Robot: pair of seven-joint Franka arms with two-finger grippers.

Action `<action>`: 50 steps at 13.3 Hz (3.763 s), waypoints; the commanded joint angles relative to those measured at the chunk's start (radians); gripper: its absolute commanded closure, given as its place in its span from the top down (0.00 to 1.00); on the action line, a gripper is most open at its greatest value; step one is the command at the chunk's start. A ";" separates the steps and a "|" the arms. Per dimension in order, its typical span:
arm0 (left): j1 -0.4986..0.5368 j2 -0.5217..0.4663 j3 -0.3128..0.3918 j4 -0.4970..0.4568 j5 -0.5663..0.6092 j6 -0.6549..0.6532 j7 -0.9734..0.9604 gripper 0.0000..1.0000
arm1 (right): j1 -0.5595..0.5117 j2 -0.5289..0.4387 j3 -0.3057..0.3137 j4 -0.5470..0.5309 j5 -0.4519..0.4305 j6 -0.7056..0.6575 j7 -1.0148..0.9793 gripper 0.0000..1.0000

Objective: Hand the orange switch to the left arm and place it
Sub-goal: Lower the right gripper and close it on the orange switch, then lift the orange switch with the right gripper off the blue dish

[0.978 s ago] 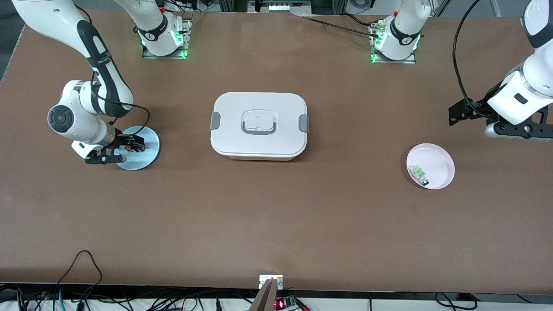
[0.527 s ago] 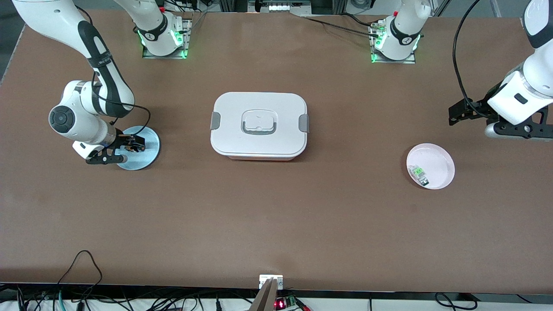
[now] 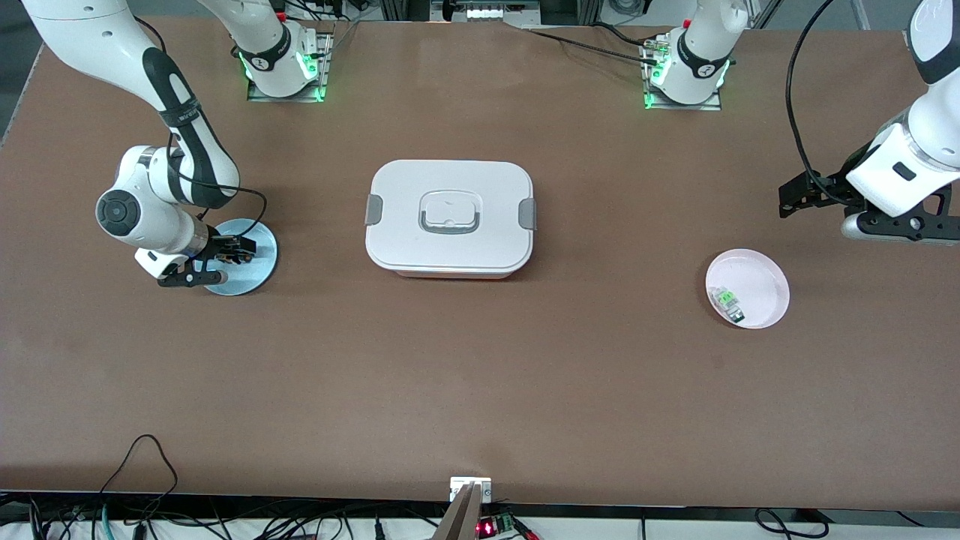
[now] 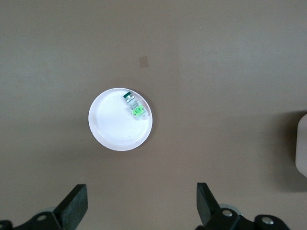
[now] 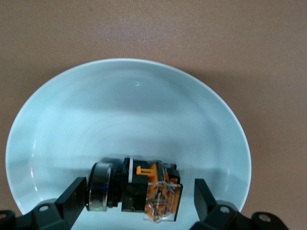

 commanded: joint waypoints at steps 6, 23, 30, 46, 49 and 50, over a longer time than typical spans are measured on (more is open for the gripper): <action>0.000 0.010 -0.002 0.026 0.013 -0.015 0.004 1.00 | -0.006 0.005 0.010 -0.002 0.004 0.012 0.003 0.97; 0.000 0.010 -0.002 0.026 0.013 -0.015 0.004 1.00 | -0.006 -0.047 0.069 0.036 0.004 -0.081 -0.051 0.43; 0.000 0.010 -0.002 0.026 0.013 -0.015 0.004 1.00 | -0.006 -0.154 0.105 0.302 0.030 -0.504 -0.083 0.42; 0.000 0.010 -0.002 0.026 0.013 -0.015 0.004 1.00 | -0.004 -0.201 0.182 0.630 0.536 -0.566 -0.781 0.41; 0.000 0.010 -0.002 0.026 0.013 -0.015 0.006 1.00 | -0.003 -0.191 0.188 0.617 0.668 -0.566 -0.906 0.41; 0.000 0.010 -0.002 0.026 0.013 -0.013 0.006 1.00 | -0.004 -0.184 0.201 0.611 0.722 -0.566 -0.965 0.41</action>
